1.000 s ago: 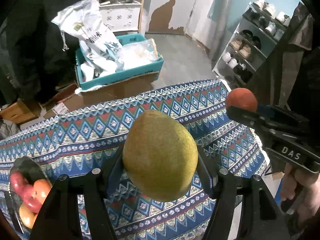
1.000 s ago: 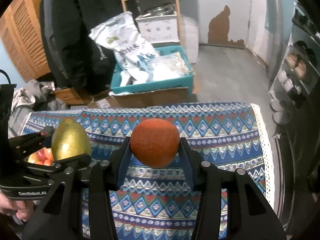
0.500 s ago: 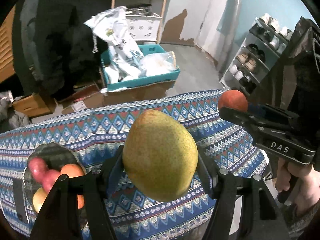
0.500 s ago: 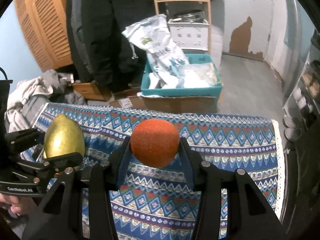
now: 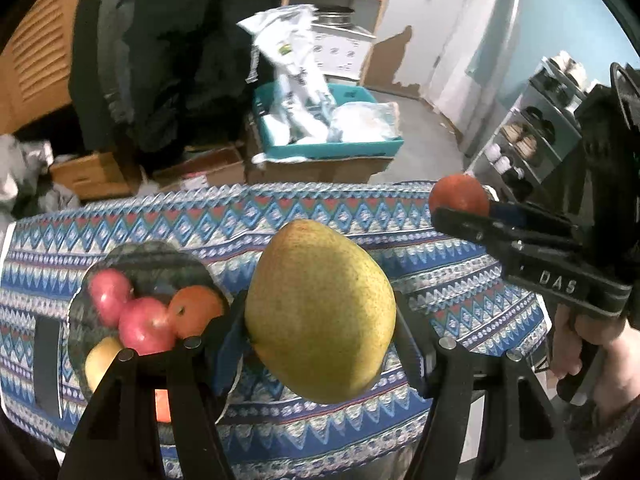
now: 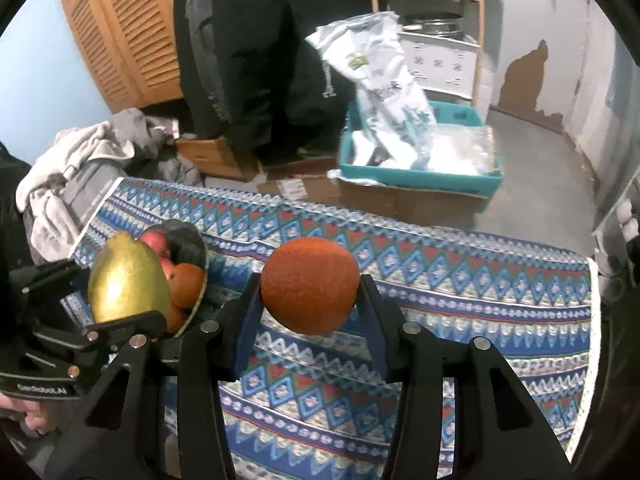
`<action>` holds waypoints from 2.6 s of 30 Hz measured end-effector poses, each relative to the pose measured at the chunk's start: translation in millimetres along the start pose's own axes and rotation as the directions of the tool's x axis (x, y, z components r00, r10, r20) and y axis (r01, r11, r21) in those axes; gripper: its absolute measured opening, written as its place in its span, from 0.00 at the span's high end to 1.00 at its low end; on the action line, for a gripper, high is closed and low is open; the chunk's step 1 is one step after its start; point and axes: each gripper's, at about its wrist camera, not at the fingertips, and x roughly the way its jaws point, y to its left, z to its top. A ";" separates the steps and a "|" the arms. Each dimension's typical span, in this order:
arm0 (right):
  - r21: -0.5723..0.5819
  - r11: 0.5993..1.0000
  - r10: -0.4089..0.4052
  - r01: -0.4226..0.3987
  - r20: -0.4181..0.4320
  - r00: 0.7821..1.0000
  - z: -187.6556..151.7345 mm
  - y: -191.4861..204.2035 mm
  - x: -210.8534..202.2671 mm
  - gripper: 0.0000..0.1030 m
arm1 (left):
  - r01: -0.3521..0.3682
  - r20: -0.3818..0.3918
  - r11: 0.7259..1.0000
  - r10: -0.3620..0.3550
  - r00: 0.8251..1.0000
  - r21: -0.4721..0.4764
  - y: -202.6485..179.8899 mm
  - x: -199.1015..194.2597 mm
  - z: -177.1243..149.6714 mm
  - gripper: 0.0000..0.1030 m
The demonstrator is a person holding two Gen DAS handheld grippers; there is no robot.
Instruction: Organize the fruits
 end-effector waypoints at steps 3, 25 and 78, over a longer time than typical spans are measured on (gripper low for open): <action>-0.017 1.000 0.013 -0.013 -0.009 1.000 6.4 13.8 10.1 0.55 | -0.016 -0.009 0.999 0.015 1.000 -0.035 17.7 -0.3 -5.8 0.34; -0.097 0.987 0.118 -0.130 -0.119 0.986 39.9 107.3 96.7 0.55 | -0.116 -0.032 0.964 0.112 0.993 -0.238 135.8 -4.1 -30.2 0.34; -0.130 0.981 0.127 -0.142 -0.117 0.985 42.4 152.7 81.7 0.35 | -0.250 0.006 0.942 0.257 0.966 -0.223 144.2 -42.6 -32.3 0.24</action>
